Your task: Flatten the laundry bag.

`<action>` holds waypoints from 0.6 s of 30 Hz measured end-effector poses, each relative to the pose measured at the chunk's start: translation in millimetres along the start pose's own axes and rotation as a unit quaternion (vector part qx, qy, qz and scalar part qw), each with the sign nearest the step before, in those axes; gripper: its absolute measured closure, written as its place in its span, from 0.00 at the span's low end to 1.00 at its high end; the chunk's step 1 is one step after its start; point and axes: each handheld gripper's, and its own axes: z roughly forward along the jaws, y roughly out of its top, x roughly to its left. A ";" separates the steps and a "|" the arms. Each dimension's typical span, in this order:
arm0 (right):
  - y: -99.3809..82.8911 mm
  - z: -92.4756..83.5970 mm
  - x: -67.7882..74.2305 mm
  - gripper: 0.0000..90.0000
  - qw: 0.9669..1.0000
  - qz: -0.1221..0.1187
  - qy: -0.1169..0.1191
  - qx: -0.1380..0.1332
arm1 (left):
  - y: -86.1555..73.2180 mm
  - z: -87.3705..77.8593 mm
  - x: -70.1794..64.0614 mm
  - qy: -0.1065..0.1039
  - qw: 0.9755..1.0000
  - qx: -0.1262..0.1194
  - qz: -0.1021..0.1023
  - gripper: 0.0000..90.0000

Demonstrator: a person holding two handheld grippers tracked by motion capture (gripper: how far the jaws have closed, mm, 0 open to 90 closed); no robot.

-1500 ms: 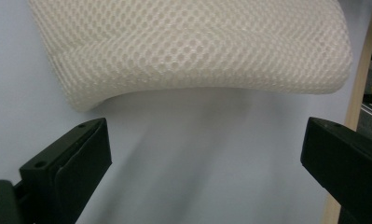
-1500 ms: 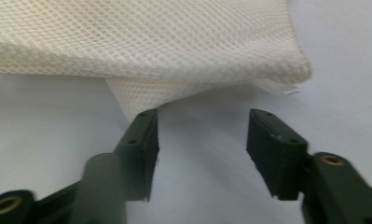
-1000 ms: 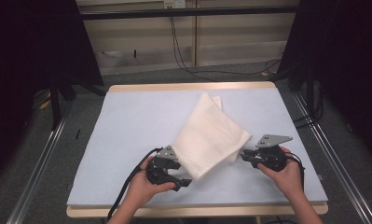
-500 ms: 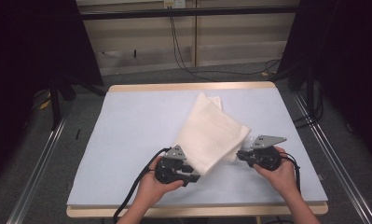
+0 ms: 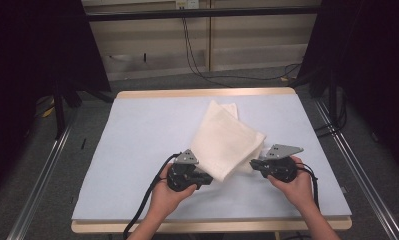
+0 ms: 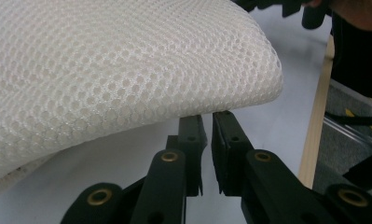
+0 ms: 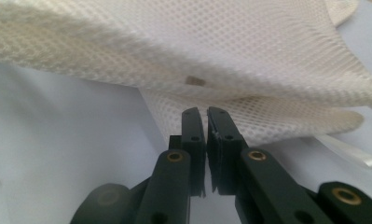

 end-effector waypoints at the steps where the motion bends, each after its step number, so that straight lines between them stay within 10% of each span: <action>1: 0.1 2.1 1.0 0.95 1.000 0.000 0.001 0.003 | 1.1 -0.6 1.7 0.008 1.000 -0.009 -0.003 0.93; 6: -3.9 14.5 7.3 0.96 0.999 -0.025 -0.005 0.041 | 2.5 -6.6 13.9 0.047 0.998 -0.025 -0.022 0.95; 12: -5.9 16.5 5.2 0.96 0.999 -0.017 0.001 0.041 | 1.4 -7.7 19.6 0.041 0.998 -0.022 -0.031 0.94; 18: -5.7 16.9 4.1 0.96 0.999 -0.016 0.003 0.040 | -2.0 1.2 4.3 0.017 1.000 0.005 -0.011 0.63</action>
